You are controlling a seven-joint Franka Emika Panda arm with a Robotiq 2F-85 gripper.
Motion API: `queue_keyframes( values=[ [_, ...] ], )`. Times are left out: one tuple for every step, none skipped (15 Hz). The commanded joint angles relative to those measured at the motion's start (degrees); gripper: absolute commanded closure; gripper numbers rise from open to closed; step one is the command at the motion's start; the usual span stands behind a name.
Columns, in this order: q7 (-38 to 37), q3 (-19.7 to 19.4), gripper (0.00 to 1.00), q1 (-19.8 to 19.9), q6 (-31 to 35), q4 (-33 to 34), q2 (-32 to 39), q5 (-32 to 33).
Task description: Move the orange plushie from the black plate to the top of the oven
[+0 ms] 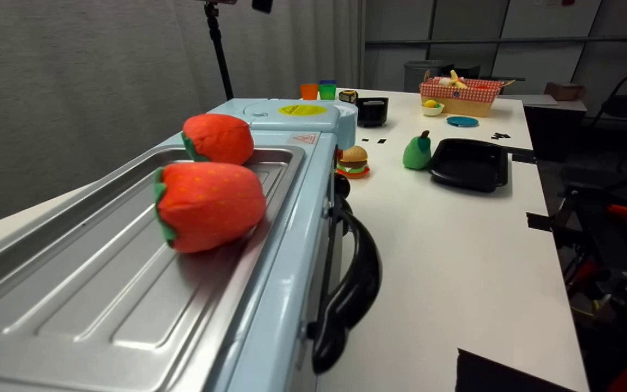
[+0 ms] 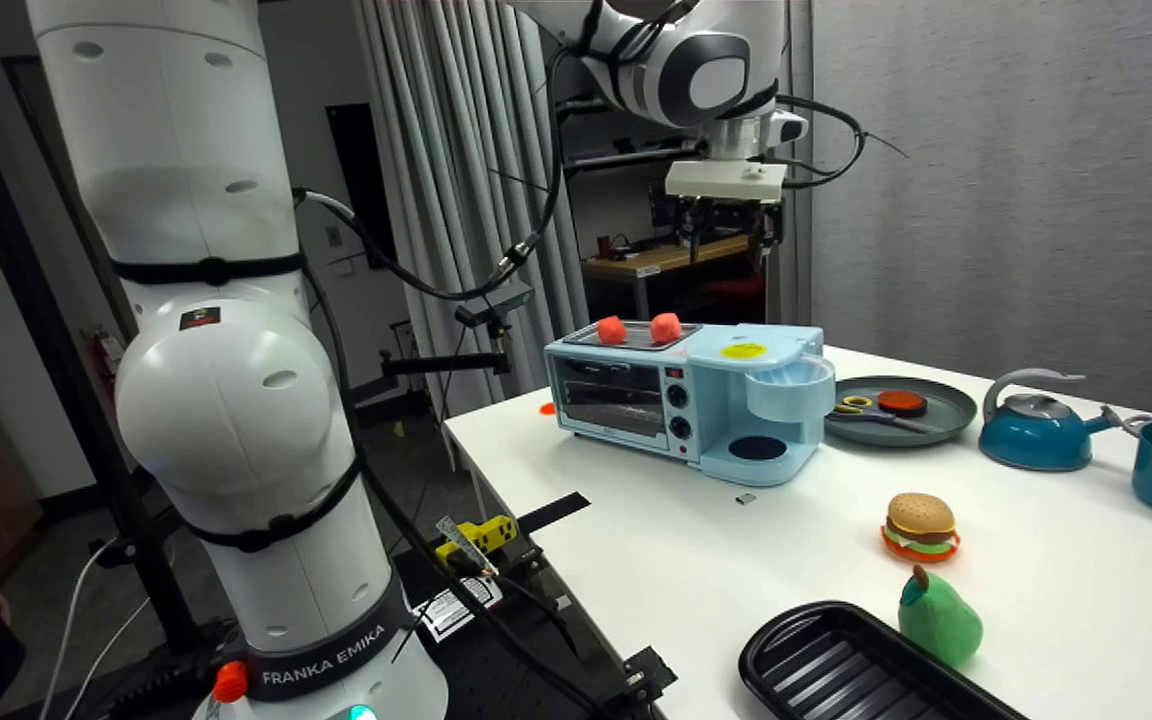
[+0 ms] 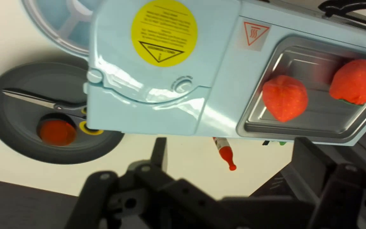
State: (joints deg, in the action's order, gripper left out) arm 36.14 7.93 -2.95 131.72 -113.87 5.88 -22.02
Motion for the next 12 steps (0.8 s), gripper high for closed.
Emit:
queue_keyframes(
  values=[
    [-1.4, -2.8, 0.0, 1.7, 1.2, -4.9, -5.2, 1.9],
    [-1.7, -3.8, 0.0, 2.1, 1.1, -5.5, -5.9, 2.0],
    [-1.6, -4.6, 0.0, 2.5, 0.5, -6.1, -6.5, 1.9],
    [-1.8, -5.4, 0.0, 2.7, 0.7, -6.9, -7.2, 2.0],
    [-1.8, -6.0, 0.0, 2.9, 0.6, -7.7, -7.7, 1.7],
    [-0.6, -5.7, 0.0, 2.2, -0.1, -4.6, -4.8, 1.2],
    [-0.6, -6.1, 0.0, 2.3, -0.1, -5.0, -5.0, 1.2],
    [-0.6, -6.2, 0.0, 2.4, -0.1, -5.0, -5.0, 1.2],
    [-0.6, -6.1, 0.0, 2.3, -0.1, -4.9, -4.9, 1.3],
    [-0.6, -5.8, 0.0, 2.2, -0.1, -4.9, -4.7, 1.3],
    [-0.7, -5.7, 0.0, 2.2, -0.1, -4.9, -4.7, 1.3],
    [-0.7, -5.7, 0.0, 2.2, -0.1, -4.9, -4.7, 1.3]
  ],
)
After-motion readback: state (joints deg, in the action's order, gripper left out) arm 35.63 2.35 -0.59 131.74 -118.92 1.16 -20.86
